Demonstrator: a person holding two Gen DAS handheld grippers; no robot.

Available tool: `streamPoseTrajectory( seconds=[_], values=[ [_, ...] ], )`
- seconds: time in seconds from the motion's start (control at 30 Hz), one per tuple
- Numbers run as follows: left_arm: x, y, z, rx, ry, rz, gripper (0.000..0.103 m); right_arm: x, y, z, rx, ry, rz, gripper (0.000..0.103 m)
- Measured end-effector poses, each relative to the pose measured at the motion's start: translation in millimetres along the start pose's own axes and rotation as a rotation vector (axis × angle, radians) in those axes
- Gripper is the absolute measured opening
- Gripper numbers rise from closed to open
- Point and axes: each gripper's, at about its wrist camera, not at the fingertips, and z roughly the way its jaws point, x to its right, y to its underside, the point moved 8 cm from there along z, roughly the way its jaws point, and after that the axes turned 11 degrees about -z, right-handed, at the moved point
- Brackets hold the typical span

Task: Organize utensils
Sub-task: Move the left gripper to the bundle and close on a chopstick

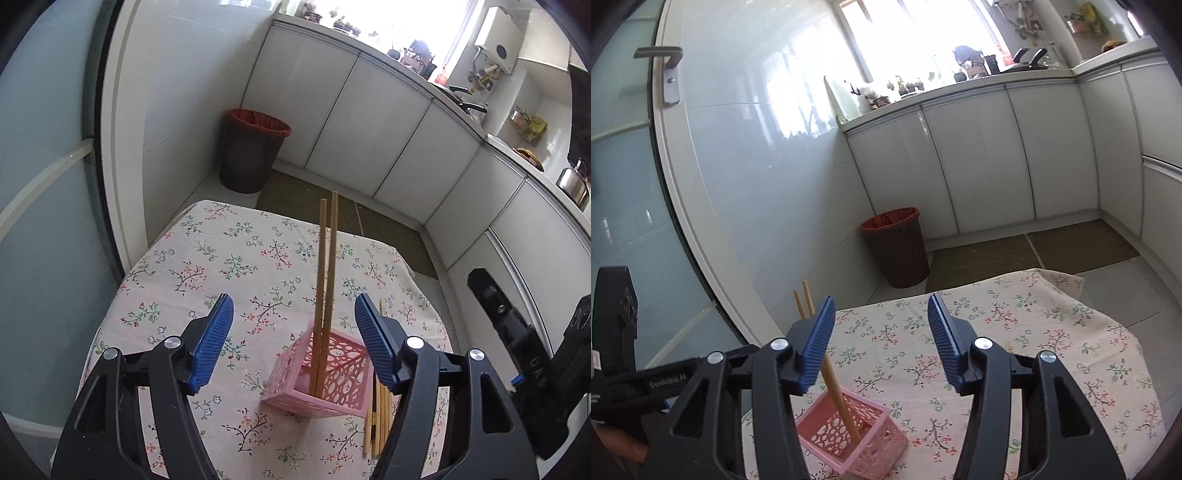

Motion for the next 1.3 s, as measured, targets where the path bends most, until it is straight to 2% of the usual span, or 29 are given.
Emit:
streamPoseTrajectory(
  seconds=[0.2,0.37,0.47,0.63,0.73,0.8,0.87,0.93,1.0,1.17,1.3],
  values=[
    [36,28,0,-0.044,0.031,0.095,0.065,44,-14,-38,-0.045,0.050,0.035,0.060],
    [74,71,11,-0.112,0.039,0.223,0.065,83,-3,-55,-0.130,0.061,0.132,0.060],
    [92,92,18,-0.137,0.036,0.289,0.065,104,16,-54,-0.225,0.074,0.197,0.060],
    [102,119,36,-0.222,0.042,0.294,0.062,136,59,-48,-0.398,0.048,0.377,0.060],
    [105,130,52,-0.260,0.015,0.314,0.056,149,86,-46,-0.499,0.046,0.481,0.054],
    [109,137,63,-0.287,0.004,0.318,0.045,156,93,-46,-0.516,0.060,0.509,0.047],
    [111,143,75,-0.316,-0.005,0.317,0.040,159,94,-48,-0.513,0.068,0.517,0.042],
    [111,149,89,-0.330,-0.040,0.319,0.039,160,90,-48,-0.504,0.056,0.520,0.042],
    [110,155,103,-0.348,-0.073,0.329,0.032,160,87,-49,-0.498,0.051,0.507,0.042],
    [100,157,126,-0.357,-0.152,0.315,0.026,163,88,-48,-0.512,0.061,0.490,0.042],
    [96,159,139,-0.362,-0.200,0.342,0.026,172,89,-50,-0.516,0.072,0.499,0.042]
  ],
)
